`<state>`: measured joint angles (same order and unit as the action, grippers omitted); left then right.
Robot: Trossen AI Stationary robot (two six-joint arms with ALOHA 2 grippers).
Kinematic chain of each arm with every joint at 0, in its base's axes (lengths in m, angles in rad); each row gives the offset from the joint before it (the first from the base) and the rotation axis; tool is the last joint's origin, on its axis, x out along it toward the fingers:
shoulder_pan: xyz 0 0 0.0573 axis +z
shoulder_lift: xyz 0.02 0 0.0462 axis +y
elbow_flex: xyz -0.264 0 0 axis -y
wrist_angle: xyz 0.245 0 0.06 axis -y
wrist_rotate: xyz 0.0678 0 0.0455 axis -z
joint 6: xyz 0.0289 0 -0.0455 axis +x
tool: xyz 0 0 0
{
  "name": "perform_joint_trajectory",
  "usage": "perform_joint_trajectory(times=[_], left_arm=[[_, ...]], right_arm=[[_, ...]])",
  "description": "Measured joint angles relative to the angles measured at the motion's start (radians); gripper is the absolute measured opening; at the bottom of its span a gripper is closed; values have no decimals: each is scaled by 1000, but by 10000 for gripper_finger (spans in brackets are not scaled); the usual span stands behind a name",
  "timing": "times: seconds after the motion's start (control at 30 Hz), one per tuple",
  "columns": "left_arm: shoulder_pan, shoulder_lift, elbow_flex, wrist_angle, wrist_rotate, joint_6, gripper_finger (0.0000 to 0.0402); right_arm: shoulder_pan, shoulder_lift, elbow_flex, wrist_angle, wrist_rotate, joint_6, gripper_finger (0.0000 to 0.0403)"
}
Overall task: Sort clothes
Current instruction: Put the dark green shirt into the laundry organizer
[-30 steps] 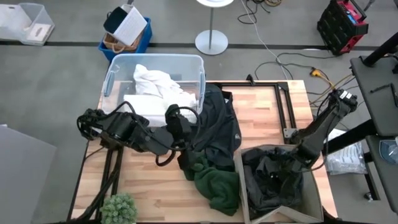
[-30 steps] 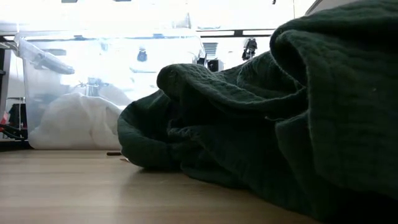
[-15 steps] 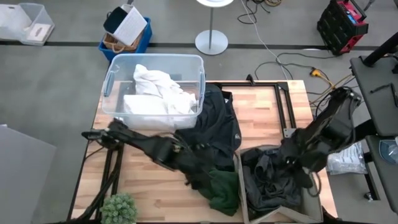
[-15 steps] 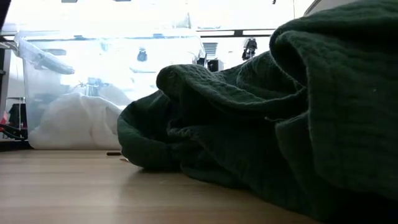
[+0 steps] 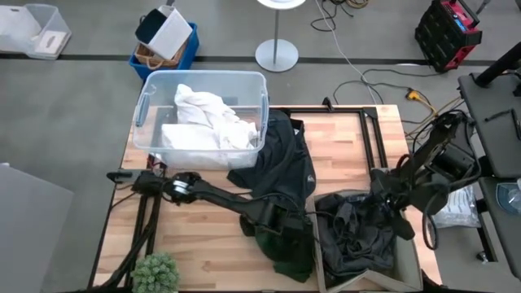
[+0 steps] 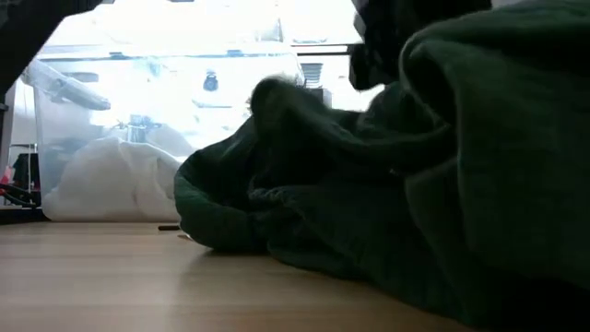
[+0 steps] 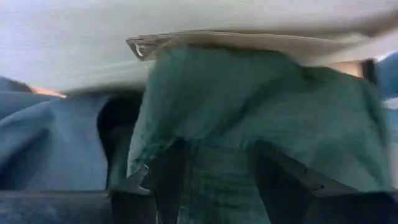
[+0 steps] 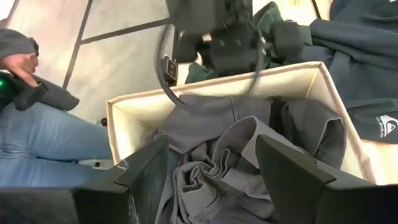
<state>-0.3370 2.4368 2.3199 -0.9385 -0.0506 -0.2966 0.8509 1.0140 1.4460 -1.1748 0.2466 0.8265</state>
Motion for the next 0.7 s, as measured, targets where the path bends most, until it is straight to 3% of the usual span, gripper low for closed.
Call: perform_joint_trajectory(times=[0.23, 0.3, 0.43, 0.57, 0.7], left_arm=[[0, 25, -2, 79, -7, 10, 149], [2, 26, -9, 80, -7, 23, 118], [4, 25, -13, 36, 36, 37, 17], [-9, -3, 18, -73, 55, 34, 2], [-32, -117, 24, -124, 8, 29, 0]], right_arm=[[0, 41, 0, 0, 0, -34, 228], [0, 52, 0, 1, 0, -41, 230], [0, 65, 0, 1, 0, -48, 234], [0, 67, 0, 2, 0, -54, 234], [0, 61, 0, 6, 12, -68, 227]])
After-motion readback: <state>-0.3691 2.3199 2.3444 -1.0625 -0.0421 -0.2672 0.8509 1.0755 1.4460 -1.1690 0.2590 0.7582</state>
